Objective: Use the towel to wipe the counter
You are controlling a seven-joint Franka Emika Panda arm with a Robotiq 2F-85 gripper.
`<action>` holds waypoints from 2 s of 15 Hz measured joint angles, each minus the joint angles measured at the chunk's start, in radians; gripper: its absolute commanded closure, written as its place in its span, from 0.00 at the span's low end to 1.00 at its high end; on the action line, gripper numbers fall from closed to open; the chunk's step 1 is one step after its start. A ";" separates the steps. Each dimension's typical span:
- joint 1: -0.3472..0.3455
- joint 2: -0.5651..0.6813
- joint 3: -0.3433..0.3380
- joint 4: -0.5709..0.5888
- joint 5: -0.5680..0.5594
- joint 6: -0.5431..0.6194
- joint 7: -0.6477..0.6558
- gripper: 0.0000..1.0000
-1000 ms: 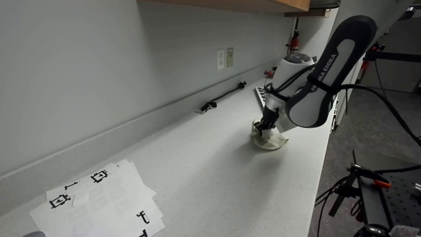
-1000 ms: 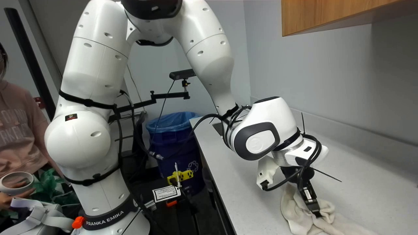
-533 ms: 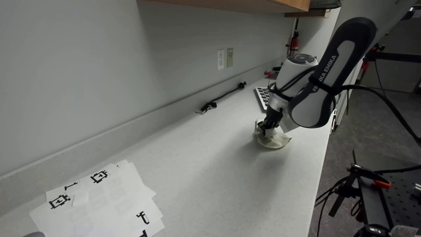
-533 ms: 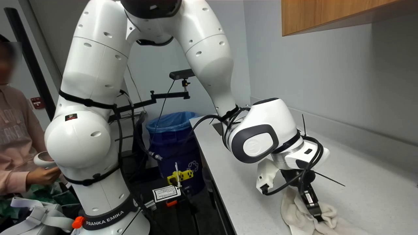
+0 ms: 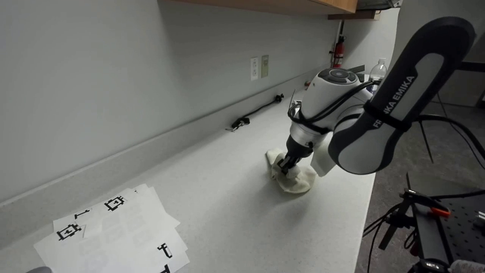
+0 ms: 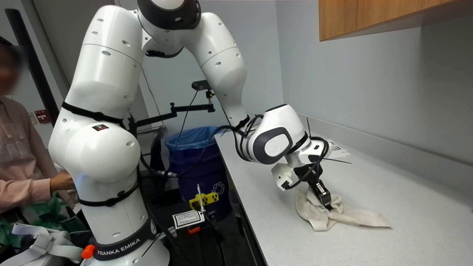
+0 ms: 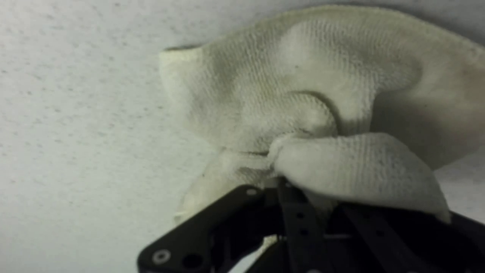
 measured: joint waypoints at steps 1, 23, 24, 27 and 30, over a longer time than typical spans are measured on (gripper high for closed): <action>0.030 0.000 0.000 0.002 0.000 0.000 0.000 0.98; -0.077 0.000 -0.165 -0.079 0.094 0.022 -0.009 0.98; -0.085 -0.002 -0.160 -0.079 0.094 0.022 -0.017 0.98; -0.107 -0.010 -0.132 -0.074 0.094 0.022 -0.044 0.98; -0.075 -0.009 -0.082 -0.051 0.094 0.022 -0.042 0.98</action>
